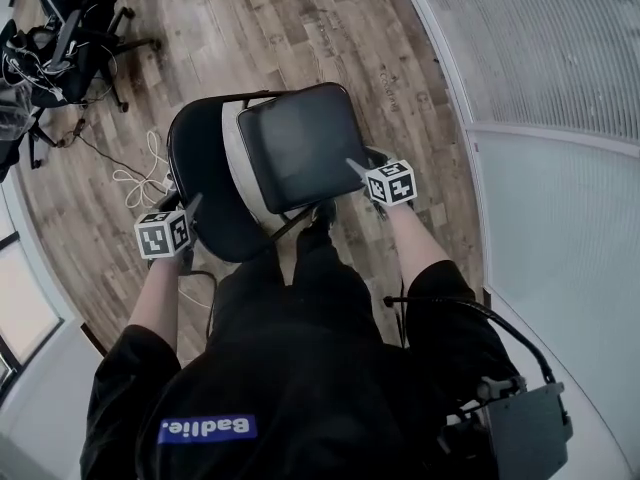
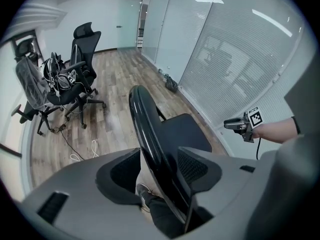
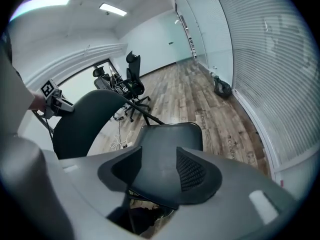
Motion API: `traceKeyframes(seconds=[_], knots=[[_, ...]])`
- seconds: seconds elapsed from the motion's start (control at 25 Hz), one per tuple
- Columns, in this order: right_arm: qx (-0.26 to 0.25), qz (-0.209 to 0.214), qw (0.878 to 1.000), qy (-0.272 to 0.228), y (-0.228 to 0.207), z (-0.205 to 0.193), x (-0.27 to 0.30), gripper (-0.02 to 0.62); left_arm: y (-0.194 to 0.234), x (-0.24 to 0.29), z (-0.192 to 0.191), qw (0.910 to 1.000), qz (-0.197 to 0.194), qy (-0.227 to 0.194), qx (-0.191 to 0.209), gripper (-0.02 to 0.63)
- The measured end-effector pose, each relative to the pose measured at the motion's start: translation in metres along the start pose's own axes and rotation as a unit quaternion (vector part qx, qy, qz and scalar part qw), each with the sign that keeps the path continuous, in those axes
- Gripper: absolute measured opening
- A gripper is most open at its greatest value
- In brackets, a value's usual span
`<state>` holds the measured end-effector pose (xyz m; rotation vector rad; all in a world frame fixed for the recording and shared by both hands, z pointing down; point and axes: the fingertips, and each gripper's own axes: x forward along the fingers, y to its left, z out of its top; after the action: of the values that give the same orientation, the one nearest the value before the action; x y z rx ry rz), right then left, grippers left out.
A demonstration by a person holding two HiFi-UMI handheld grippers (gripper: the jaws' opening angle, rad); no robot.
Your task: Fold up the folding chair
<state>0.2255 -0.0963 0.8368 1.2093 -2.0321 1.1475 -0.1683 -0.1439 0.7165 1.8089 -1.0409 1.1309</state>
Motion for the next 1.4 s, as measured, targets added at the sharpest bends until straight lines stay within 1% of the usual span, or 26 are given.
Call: traceKeyframes(seconds=[0.12,0.24,0.44,0.6,0.68,0.72,0.92,1.16,1.28,1.32,1.4], knots=[[0.015,-0.008,1.0,0.008,-0.025,-0.006,0.015,0.195,-0.001,0.009,-0.003,0.9999,-0.006,0.011,-0.005,0.216],[0.033,-0.012,0.999,0.014,-0.046,-0.02,0.03,0.204,-0.003,0.017,-0.006,0.9998,-0.011,0.014,-0.007,0.216],[0.049,-0.014,0.998,0.031,-0.076,-0.052,0.063,0.209,-0.002,0.025,0.004,0.9999,-0.001,-0.005,-0.011,0.216],[0.071,-0.008,0.997,0.039,-0.106,-0.072,0.092,0.229,-0.004,0.033,0.007,0.9997,-0.002,-0.02,-0.015,0.216],[0.085,-0.002,0.996,0.039,-0.115,-0.085,0.105,0.25,-0.003,0.034,0.005,0.9994,0.0,-0.028,-0.022,0.216],[0.09,0.001,0.995,0.038,-0.12,-0.09,0.111,0.265,-0.003,0.034,0.005,0.9991,0.002,-0.033,-0.024,0.216],[0.117,0.025,0.992,0.03,-0.145,-0.101,0.143,0.29,-0.002,0.038,0.008,0.9983,0.009,-0.053,-0.024,0.216],[0.139,0.061,0.988,0.035,-0.161,-0.123,0.175,0.293,-0.001,0.043,0.006,0.9973,0.024,-0.066,-0.023,0.215],[0.158,0.083,0.983,0.034,-0.166,-0.133,0.186,0.298,0.001,0.045,0.005,0.997,0.026,-0.068,-0.028,0.215],[0.167,0.092,0.981,0.032,-0.167,-0.135,0.189,0.315,0.001,0.045,0.005,0.9969,0.025,-0.068,-0.031,0.215],[0.189,0.12,0.974,0.027,-0.168,-0.137,0.192,0.318,0.002,0.046,0.006,0.9967,0.023,-0.069,-0.035,0.215]])
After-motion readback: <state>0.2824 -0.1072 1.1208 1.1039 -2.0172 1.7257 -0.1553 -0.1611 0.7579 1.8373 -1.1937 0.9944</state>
